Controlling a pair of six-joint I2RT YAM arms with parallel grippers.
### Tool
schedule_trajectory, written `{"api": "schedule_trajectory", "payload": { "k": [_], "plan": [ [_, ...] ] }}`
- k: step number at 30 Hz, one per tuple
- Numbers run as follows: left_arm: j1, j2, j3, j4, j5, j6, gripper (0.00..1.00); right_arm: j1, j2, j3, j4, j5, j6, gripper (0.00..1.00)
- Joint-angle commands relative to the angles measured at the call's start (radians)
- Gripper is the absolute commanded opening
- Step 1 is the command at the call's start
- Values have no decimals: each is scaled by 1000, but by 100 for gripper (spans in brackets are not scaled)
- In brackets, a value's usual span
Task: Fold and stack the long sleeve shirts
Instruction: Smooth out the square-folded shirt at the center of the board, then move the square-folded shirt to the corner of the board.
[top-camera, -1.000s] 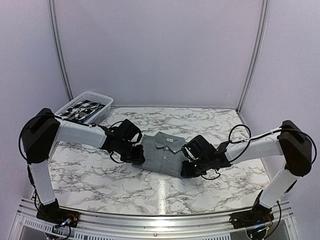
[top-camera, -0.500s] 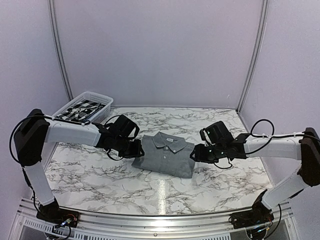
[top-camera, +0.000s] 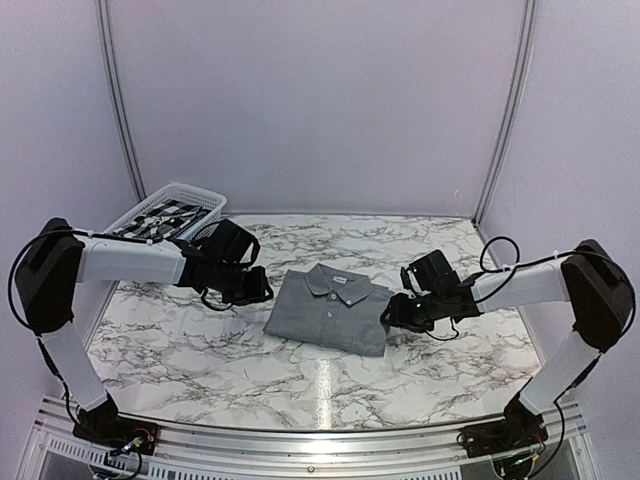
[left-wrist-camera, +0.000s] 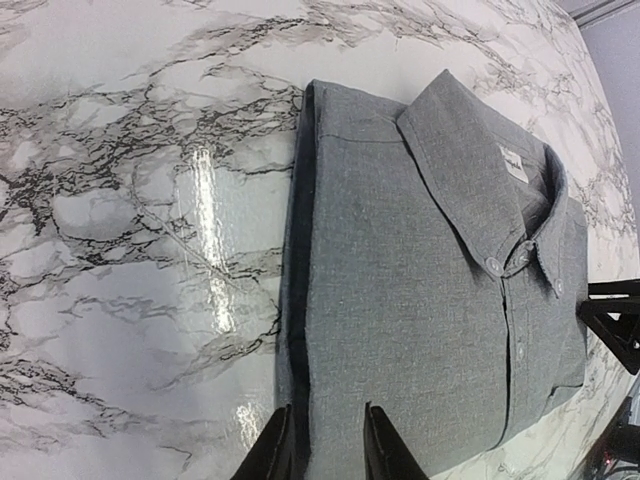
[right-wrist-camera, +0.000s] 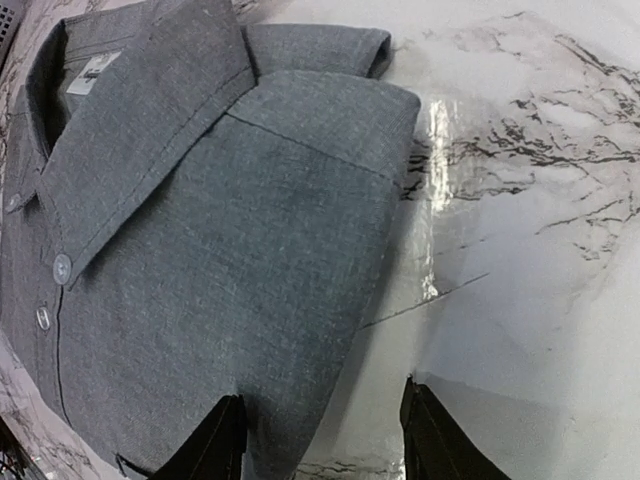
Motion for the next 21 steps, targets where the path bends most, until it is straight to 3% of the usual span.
{"api": "schedule_trajectory", "payload": {
  "k": [1,10,16,21],
  "plan": [
    [8,-36,-22,-26,-3,18,24,-13,62,44,70,-21,15,49],
    [17,-54,-24,-21,-9,18,24,-11,168,129,61,-2,26,35],
    [26,-47,-12,-21,3,24,23,-14,220,234,-33,91,-19,2],
    [37,-41,1,-22,21,25,23,-67,267,316,-92,112,-103,0]
  ]
}}
